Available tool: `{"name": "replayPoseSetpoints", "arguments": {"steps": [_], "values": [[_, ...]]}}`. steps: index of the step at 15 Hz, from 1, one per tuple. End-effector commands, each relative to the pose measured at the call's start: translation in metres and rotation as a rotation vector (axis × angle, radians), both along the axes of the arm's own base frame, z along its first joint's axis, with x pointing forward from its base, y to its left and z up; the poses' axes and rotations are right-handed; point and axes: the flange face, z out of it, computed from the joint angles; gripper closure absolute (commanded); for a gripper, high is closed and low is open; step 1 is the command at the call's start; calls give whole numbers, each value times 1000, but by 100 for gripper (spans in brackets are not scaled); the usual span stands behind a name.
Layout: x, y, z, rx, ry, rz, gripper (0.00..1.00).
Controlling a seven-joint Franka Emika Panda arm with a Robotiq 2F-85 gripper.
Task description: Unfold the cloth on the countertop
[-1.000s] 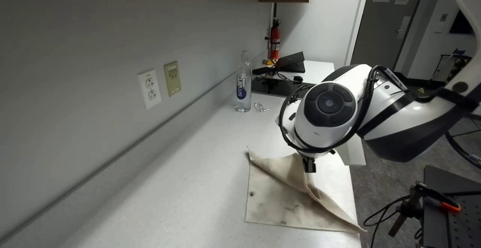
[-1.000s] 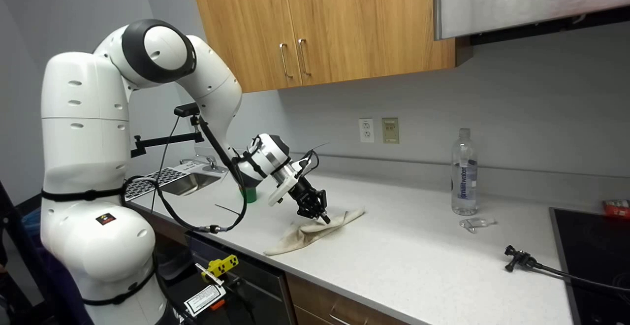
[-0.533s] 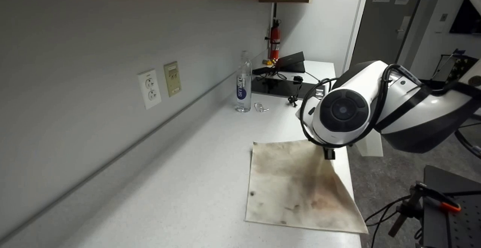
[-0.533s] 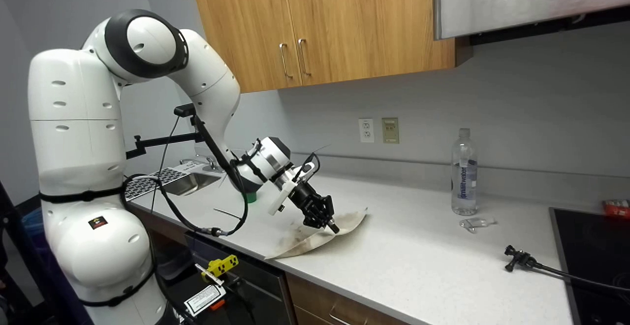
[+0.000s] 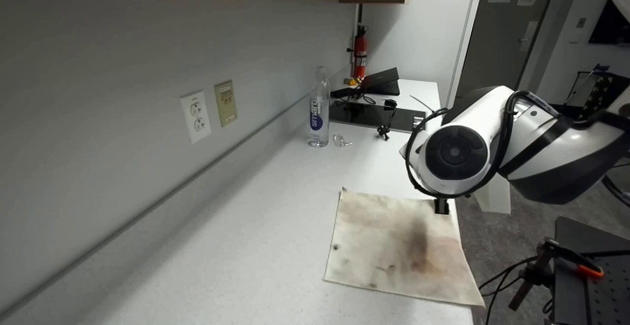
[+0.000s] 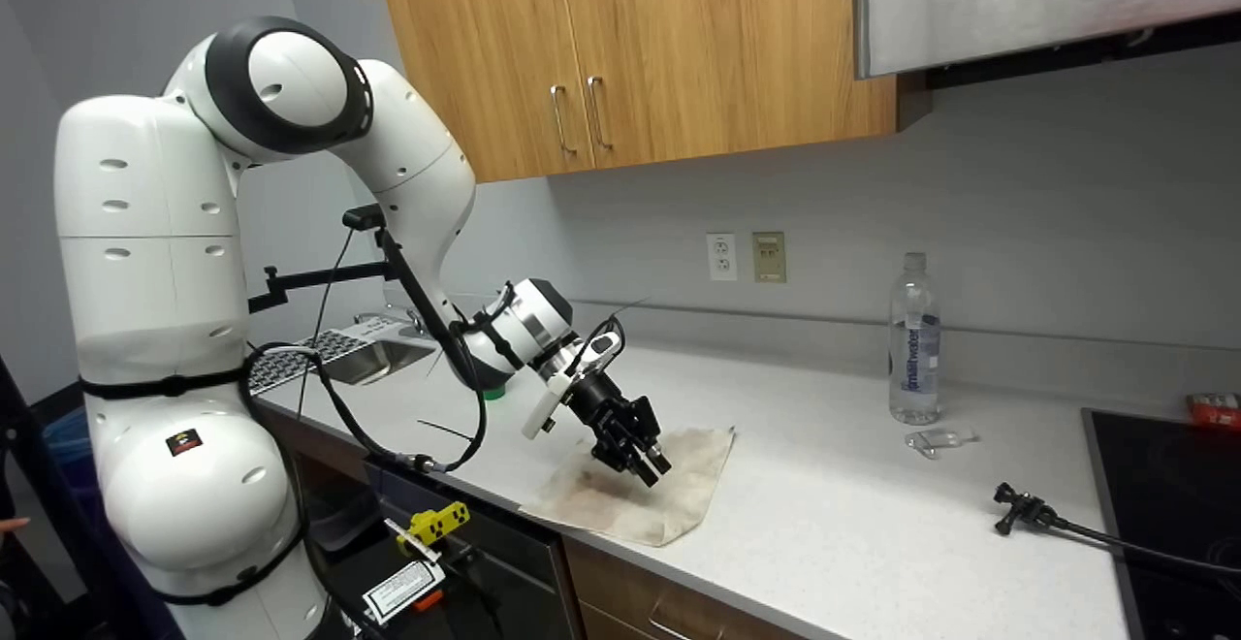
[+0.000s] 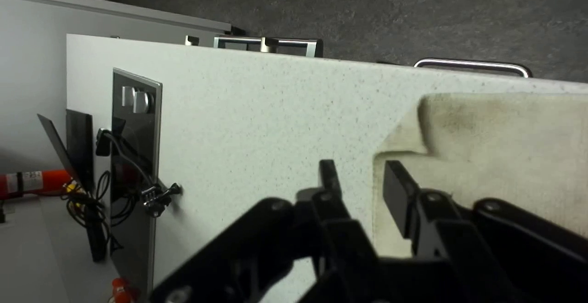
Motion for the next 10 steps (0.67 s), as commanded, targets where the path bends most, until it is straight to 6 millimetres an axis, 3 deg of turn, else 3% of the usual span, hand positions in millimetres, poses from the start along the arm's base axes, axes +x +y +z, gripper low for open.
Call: {"name": "replayPoseSetpoints", "arguments": {"steps": [1,4,6,10], "values": [[-5,4,10,-24,-52,-2,35],[-5,21,22,106,-52,-10,11],[-3,35,34,235,-44,2,0],[7,52,50,466,-47,11,0]]}}
